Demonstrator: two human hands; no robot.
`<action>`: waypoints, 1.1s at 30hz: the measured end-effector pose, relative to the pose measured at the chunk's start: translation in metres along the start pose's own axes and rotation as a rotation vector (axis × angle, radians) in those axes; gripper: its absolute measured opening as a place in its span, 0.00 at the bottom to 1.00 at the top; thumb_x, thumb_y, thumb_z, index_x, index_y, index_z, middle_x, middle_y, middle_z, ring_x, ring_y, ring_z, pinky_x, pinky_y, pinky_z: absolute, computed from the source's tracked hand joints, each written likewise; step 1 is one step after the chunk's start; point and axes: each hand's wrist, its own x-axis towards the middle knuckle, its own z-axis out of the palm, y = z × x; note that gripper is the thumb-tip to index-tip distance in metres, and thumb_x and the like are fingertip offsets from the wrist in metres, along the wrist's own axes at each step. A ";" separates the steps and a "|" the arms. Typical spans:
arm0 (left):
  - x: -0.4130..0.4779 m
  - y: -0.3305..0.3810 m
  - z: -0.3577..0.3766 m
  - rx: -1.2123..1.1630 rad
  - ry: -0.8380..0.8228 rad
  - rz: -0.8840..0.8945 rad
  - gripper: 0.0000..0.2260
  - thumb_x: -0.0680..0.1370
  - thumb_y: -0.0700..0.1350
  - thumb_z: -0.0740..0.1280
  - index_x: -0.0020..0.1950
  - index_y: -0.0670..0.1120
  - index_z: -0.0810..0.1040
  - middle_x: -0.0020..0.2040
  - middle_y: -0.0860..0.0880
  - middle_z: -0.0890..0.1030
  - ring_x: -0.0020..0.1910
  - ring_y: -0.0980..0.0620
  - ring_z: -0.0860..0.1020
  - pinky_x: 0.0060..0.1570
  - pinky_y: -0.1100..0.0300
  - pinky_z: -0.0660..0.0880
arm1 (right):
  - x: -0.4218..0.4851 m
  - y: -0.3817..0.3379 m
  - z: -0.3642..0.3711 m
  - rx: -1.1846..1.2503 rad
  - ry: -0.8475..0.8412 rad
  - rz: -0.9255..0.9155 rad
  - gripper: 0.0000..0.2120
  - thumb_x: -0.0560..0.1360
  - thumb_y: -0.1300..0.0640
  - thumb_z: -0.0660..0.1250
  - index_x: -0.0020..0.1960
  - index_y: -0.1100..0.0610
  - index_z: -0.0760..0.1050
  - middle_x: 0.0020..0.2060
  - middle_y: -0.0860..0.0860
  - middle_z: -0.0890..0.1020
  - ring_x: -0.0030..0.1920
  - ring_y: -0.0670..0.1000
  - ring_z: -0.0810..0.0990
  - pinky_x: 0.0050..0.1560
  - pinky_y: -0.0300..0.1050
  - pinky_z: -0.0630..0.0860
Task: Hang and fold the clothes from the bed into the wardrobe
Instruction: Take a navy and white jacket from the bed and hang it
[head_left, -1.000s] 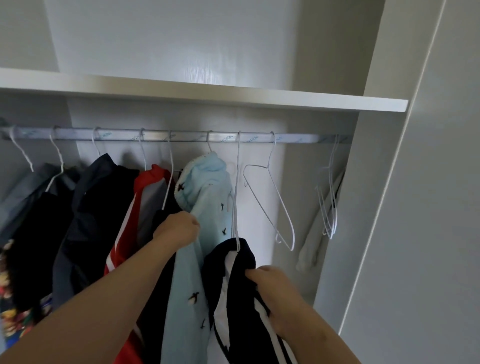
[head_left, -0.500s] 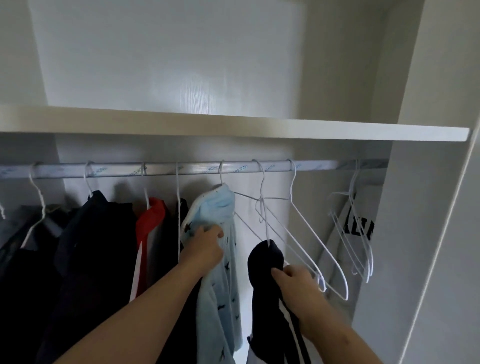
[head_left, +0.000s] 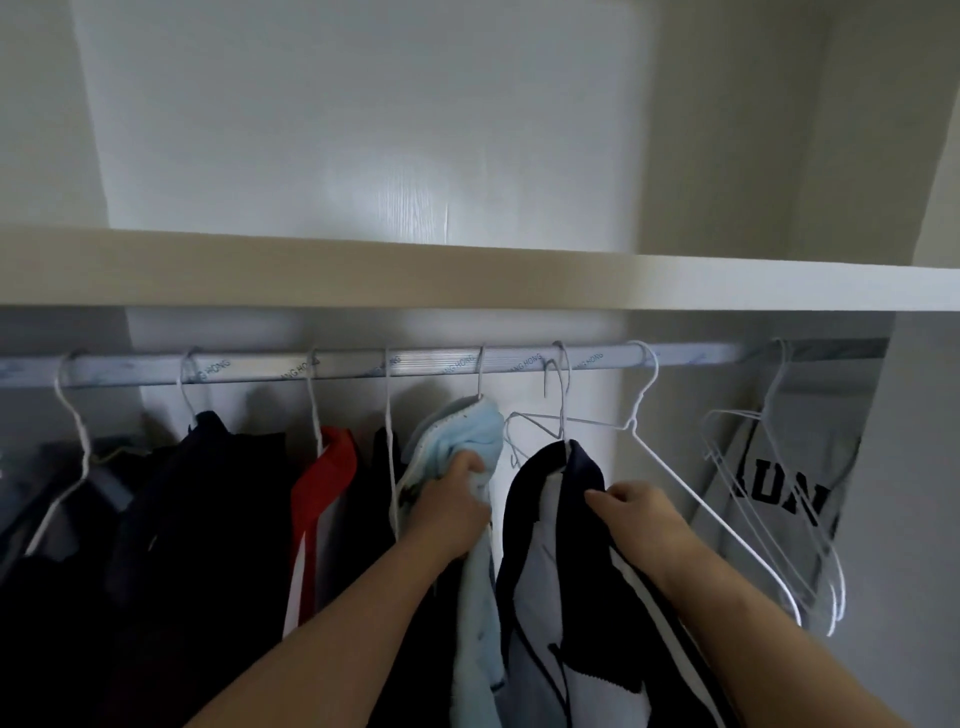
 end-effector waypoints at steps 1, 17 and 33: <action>0.001 -0.001 0.001 -0.046 0.004 -0.016 0.14 0.73 0.39 0.59 0.55 0.53 0.67 0.45 0.47 0.72 0.40 0.48 0.73 0.34 0.62 0.65 | 0.002 0.003 0.000 0.005 0.009 0.010 0.14 0.77 0.56 0.62 0.34 0.59 0.67 0.26 0.51 0.68 0.27 0.48 0.65 0.23 0.35 0.61; 0.004 0.017 0.018 -0.151 0.018 -0.006 0.09 0.74 0.38 0.61 0.50 0.49 0.65 0.42 0.49 0.71 0.41 0.48 0.74 0.39 0.55 0.75 | 0.014 0.003 -0.031 0.170 0.013 -0.107 0.14 0.77 0.59 0.62 0.34 0.62 0.69 0.25 0.52 0.68 0.25 0.46 0.66 0.20 0.32 0.59; -0.005 0.006 0.011 -0.310 0.044 -0.016 0.11 0.74 0.37 0.61 0.50 0.52 0.68 0.38 0.53 0.71 0.40 0.53 0.74 0.39 0.57 0.75 | 0.047 -0.004 0.035 0.252 -0.196 -0.022 0.13 0.79 0.59 0.58 0.36 0.60 0.68 0.31 0.53 0.72 0.32 0.51 0.71 0.35 0.41 0.67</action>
